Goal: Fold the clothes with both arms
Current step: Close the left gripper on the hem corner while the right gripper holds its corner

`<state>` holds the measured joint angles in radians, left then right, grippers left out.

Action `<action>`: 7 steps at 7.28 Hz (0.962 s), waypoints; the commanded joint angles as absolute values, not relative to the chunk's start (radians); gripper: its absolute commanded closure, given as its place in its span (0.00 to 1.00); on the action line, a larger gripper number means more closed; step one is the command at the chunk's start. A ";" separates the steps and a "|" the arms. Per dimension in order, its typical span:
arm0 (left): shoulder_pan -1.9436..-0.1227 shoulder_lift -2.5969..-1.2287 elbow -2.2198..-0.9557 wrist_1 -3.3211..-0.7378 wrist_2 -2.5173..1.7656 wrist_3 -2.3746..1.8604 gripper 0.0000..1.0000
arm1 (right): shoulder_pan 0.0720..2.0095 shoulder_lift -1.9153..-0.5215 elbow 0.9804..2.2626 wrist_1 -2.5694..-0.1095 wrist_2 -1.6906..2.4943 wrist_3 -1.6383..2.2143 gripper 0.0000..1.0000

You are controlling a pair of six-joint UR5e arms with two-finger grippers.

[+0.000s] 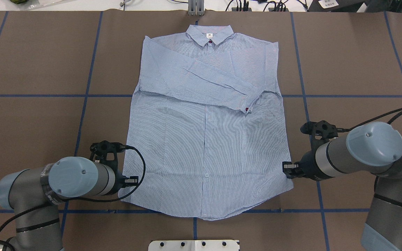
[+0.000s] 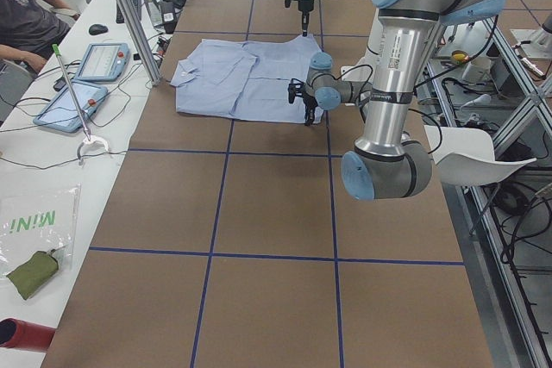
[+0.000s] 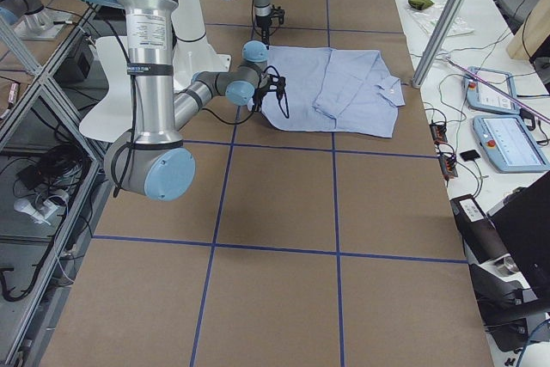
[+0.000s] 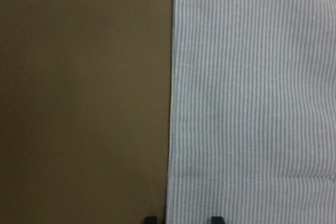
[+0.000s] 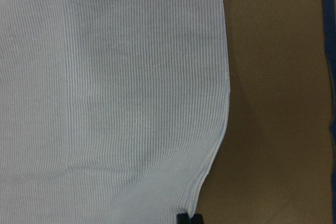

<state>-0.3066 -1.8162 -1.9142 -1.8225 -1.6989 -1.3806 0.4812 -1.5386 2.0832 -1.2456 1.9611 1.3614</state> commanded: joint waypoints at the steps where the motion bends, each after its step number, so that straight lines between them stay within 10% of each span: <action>1: -0.305 -1.818 -1.924 -1.804 -1.700 -1.381 0.81 | 0.488 -1.540 2.083 -1.246 1.968 1.359 1.00; 7: -0.319 -1.836 -1.998 -1.740 -1.701 -1.375 1.00 | 0.518 -1.542 2.085 -1.246 1.991 1.353 1.00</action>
<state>-0.3109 -1.8353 -1.9492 -1.7824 -1.7012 -1.3804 0.4985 -1.5420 2.0840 -1.2456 1.9751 1.3570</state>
